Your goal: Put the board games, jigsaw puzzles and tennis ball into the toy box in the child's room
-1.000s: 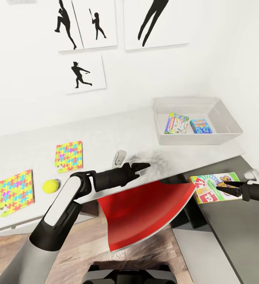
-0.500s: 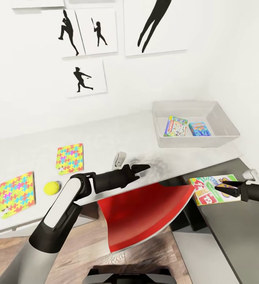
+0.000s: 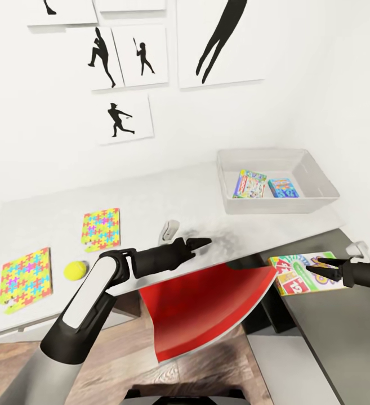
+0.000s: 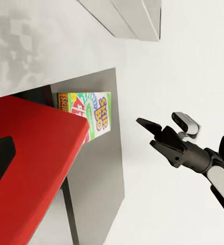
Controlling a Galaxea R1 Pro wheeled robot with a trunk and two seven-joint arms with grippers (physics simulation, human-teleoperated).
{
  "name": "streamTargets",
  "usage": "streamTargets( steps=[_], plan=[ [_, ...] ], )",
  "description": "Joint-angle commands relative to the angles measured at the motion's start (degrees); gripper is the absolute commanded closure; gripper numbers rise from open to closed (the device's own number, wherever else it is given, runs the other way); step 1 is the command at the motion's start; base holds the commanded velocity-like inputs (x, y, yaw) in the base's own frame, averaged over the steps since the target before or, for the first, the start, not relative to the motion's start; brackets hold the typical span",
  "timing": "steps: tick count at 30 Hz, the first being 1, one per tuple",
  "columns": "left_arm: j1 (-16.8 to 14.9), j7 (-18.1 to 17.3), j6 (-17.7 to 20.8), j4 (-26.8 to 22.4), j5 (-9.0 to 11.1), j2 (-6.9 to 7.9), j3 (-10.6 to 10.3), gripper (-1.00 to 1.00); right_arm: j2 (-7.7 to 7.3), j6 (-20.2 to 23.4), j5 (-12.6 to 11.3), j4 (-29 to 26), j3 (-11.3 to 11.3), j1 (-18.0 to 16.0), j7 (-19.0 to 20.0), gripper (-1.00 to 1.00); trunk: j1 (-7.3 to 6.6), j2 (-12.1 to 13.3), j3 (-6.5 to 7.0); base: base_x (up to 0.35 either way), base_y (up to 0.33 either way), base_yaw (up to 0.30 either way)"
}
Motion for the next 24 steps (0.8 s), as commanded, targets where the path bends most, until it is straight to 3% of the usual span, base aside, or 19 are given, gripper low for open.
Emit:
streamTargets(
  steps=[1, 10, 24],
  plan=[
    [0.0, 0.6, 0.0, 0.0, 0.2, 0.04, 0.0, -1.0, -0.02, 0.4, -0.6, 0.0, 0.3, -0.2, 0.0, -1.0, 0.04, -0.1, 0.01, 0.0, 0.0, 0.0],
    [0.3, 0.6, 0.0, 0.1, -1.2, 0.05, 0.1, -1.0, 0.13, 0.4, -0.6, 0.0, 0.3, -0.2, -0.2, -1.0, 0.04, -0.1, 0.87, 0.0, 0.0, 0.0],
    [0.8, 0.6, 0.0, 0.2, -1.6, 0.1, 0.3, -1.0, 0.33, 0.4, -0.7, 0.0, 0.4, -0.1, -0.3, -1.0, 0.04, -0.1, 2.2, 0.0, 0.0, 0.0]
  ],
)
